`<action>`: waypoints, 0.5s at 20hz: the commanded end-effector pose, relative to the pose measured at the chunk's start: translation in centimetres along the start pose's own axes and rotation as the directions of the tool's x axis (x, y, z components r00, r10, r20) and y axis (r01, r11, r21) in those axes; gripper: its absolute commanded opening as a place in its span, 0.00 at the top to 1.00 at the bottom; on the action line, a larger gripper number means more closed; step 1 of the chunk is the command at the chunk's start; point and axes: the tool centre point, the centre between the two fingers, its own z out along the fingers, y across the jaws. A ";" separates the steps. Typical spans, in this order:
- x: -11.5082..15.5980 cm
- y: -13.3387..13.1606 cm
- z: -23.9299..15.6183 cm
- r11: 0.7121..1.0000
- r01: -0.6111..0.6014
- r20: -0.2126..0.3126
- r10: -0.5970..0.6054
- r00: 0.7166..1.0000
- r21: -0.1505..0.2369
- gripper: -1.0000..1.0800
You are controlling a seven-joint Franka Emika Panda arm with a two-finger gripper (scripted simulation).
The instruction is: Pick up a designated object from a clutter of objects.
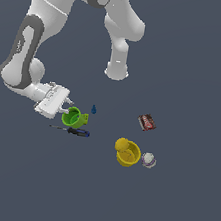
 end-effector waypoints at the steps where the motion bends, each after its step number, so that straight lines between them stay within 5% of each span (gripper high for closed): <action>1: 0.0 0.0 0.8 1.000 -0.001 0.001 0.001 1.000 0.000 0.38; 4: 0.0 0.1 1.1 1.000 -0.002 0.001 0.002 1.000 0.001 0.38; 5: 0.0 0.1 1.1 1.000 -0.002 0.001 0.002 1.000 0.001 1.00; 10: 0.0 0.1 1.1 1.000 -0.002 0.001 0.002 1.000 0.001 1.00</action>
